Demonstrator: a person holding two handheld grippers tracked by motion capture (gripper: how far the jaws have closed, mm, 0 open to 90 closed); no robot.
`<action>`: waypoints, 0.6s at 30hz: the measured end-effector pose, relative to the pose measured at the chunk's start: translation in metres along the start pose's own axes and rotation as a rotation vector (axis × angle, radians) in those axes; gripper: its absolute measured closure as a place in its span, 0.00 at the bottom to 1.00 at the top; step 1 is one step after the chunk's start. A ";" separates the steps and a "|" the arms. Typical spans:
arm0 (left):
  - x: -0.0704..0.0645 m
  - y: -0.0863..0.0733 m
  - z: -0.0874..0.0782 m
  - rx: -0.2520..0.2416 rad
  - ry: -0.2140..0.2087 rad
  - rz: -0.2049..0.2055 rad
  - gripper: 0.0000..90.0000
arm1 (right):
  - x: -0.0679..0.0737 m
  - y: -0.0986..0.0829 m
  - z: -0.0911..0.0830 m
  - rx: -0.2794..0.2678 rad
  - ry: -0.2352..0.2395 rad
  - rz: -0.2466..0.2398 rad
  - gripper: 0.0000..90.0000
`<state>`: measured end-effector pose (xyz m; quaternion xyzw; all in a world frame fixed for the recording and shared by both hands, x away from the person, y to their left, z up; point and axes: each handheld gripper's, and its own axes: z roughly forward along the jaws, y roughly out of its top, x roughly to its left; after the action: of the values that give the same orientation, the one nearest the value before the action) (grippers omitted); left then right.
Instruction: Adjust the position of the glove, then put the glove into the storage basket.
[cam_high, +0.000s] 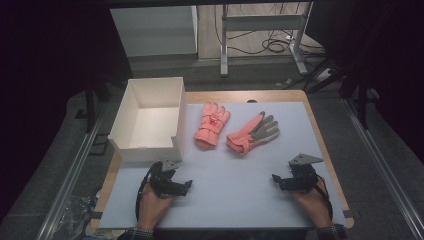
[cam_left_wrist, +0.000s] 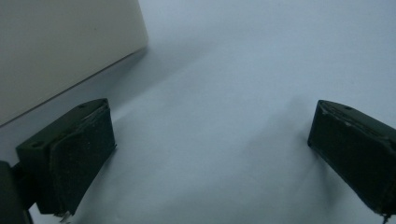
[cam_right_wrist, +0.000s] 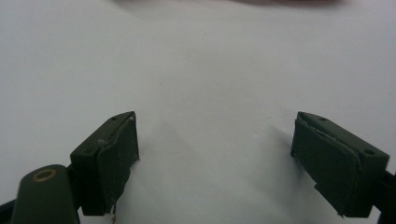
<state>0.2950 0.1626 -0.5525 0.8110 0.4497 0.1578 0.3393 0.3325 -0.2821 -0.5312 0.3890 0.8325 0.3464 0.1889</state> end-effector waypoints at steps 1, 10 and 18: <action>0.000 0.000 0.000 0.000 0.000 0.000 0.00 | 0.000 0.000 0.000 0.000 0.000 0.000 0.17; 0.000 0.000 0.000 -0.001 0.000 0.000 0.01 | 0.000 0.000 0.000 0.002 0.001 -0.002 0.17; 0.000 0.000 0.000 -0.002 0.001 0.000 0.01 | 0.000 0.001 0.000 0.005 -0.001 -0.003 0.17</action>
<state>0.2948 0.1627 -0.5525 0.8106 0.4498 0.1585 0.3400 0.3327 -0.2819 -0.5307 0.3884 0.8338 0.3439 0.1888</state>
